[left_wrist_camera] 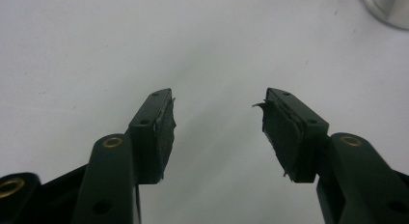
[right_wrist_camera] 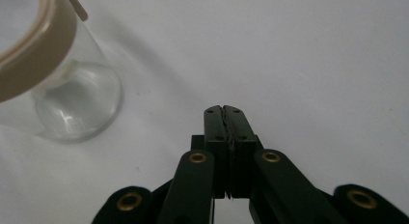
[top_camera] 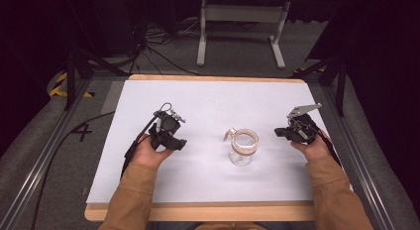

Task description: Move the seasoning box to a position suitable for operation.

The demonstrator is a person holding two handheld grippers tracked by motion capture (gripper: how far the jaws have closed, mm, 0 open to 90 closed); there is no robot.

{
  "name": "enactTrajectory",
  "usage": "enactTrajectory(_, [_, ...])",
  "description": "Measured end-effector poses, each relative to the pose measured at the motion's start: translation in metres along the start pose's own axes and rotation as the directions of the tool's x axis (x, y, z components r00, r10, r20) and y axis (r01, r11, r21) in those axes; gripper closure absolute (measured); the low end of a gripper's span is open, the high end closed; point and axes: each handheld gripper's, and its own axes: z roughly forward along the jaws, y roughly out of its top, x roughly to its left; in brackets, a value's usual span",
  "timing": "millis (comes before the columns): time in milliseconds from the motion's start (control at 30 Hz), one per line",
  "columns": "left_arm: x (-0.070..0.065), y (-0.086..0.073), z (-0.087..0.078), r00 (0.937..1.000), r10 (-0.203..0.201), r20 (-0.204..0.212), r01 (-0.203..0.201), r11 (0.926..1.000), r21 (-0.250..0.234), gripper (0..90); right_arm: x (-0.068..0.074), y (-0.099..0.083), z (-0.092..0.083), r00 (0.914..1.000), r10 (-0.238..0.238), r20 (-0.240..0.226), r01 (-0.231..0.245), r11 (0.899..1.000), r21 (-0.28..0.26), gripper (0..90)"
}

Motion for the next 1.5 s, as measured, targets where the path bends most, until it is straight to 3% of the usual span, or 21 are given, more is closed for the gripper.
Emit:
enactTrajectory(100, [0.006,-0.001,-0.004,0.998,-0.043,0.046,0.044,0.9989,-0.018,47.8,0.002,0.001,-0.001,0.9999,0.005,-0.012,-0.005,1.0,-0.02,89.5])
enactTrajectory(200, [0.007,-0.001,-0.007,0.9969,-0.049,0.062,0.051,0.9983,-0.03,48.9,0.003,0.001,-0.001,0.9996,0.004,-0.028,-0.005,1.0,-0.031,89.4])
enactTrajectory(400, [0.008,-0.004,-0.016,0.9953,-0.047,0.084,0.053,0.9959,-0.073,49.3,0.005,0.003,0.001,0.9982,0.001,-0.06,-0.004,0.999,-0.049,89.4])
enactTrajectory(533, [0.009,-0.006,-0.022,0.993,-0.039,0.112,0.054,0.9902,-0.129,44.3,0.009,0.004,0.005,0.9933,-0.001,-0.115,-0.009,0.997,-0.082,89.4])
enactTrajectory(567, [0.008,-0.007,-0.023,0.9909,-0.051,0.125,0.068,0.9883,-0.137,44.3,0.011,0.005,0.007,0.9921,-0.007,-0.125,-0.004,0.996,-0.087,89.3])
enactTrajectory(733, [0.009,-0.008,-0.028,0.9883,-0.031,0.149,0.055,0.9854,-0.161,42.6,0.022,0.006,0.021,0.9884,-0.049,-0.144,0.036,0.995,-0.093,89.2])
enactTrajectory(867, [0.007,-0.009,-0.027,0.9889,-0.039,0.143,0.062,0.9856,-0.157,41.1,0.026,0.005,0.035,0.9859,-0.06,-0.157,0.05,0.997,-0.067,89.0])
enactTrajectory(1067, [0.004,-0.012,-0.027,0.9922,-0.008,0.124,0.026,0.9899,-0.14,39.5,0.029,0.005,0.05,0.9795,-0.085,-0.182,0.075,0.995,-0.064,89.0])
enactTrajectory(1500, [0.005,-0.015,-0.027,0.9934,-0.016,0.113,0.033,0.9878,-0.152,38.8,0.034,0.007,0.057,0.9691,-0.112,-0.22,0.097,0.992,-0.075,89.2])
